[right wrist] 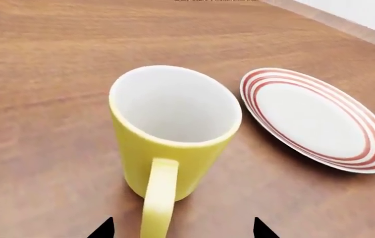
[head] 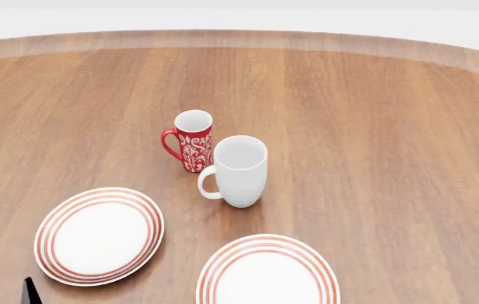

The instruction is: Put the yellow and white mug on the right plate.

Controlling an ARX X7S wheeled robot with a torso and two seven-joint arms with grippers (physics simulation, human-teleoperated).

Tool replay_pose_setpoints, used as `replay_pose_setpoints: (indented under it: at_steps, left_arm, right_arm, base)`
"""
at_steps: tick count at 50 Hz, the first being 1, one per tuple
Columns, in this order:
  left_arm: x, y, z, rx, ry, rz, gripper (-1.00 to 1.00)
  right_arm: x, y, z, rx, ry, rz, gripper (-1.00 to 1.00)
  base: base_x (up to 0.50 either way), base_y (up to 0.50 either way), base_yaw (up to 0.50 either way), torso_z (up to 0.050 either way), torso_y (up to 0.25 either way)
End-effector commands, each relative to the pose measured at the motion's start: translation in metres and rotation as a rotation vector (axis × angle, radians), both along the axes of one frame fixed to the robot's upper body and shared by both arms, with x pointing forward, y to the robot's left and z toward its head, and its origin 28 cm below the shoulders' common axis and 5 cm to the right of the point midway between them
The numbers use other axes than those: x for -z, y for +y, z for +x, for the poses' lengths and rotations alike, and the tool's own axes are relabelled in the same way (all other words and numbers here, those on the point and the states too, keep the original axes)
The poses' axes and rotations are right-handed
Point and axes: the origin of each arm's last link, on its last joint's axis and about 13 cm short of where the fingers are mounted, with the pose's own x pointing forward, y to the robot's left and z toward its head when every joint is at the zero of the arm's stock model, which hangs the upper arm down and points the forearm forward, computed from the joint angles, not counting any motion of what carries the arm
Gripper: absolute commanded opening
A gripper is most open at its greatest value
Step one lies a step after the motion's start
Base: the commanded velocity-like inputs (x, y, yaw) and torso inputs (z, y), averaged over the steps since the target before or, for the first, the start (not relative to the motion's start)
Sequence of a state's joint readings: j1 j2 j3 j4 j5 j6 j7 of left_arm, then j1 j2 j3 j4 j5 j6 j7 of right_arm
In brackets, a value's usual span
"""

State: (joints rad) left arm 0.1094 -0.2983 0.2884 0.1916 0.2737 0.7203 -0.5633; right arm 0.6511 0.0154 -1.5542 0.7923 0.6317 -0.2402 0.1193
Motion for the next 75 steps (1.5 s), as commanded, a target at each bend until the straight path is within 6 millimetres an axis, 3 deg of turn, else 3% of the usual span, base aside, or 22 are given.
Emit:
replay_pose_setpoints:
  at_steps: [1,18,19,40,56,66,75]
  left_arm:
    - [0.004,0.002,0.004,-0.029,0.021,0.034,1.00]
    - [0.003,0.002,0.002,-0.029,0.005,0.040,1.00]
    - [0.003,0.002,0.002,-0.027,0.007,0.041,1.00]
    - [0.006,0.001,0.003,-0.021,0.022,0.040,1.00]
    - [0.007,0.000,0.002,-0.026,0.023,0.044,1.00]
    - [0.006,0.001,0.005,-0.048,0.025,0.042,1.00]
    - [0.006,0.001,0.007,-0.067,0.029,0.040,1.00]
  right_arm:
    - [-0.004,0.006,0.003,-0.038,-0.015,-0.002,1.00]
    - [-0.006,0.008,0.002,-0.055,-0.010,0.022,1.00]
    - [-0.007,0.008,0.003,-0.047,-0.010,0.028,-1.00]
    - [-0.006,0.006,0.005,-0.023,-0.003,0.027,-1.00]
    - [-0.030,-0.011,0.051,0.131,-0.051,0.074,-1.00]
    - [-0.040,-0.021,0.067,0.163,-0.081,0.073,-1.00]
    - [-0.041,-0.043,0.083,0.188,-0.116,0.047,-1.00]
  base:
    - [0.00,0.00,0.00,0.000,0.000]
    - [0.00,0.00,0.00,0.000,0.000]
    - [0.00,0.00,0.00,0.000,0.000]
    - [0.00,0.00,0.00,0.000,0.000]
    - [0.00,0.00,0.00,0.000,0.000]
    - [0.00,0.00,0.00,0.000,0.000]
    - [0.00,0.00,0.00,0.000,0.000]
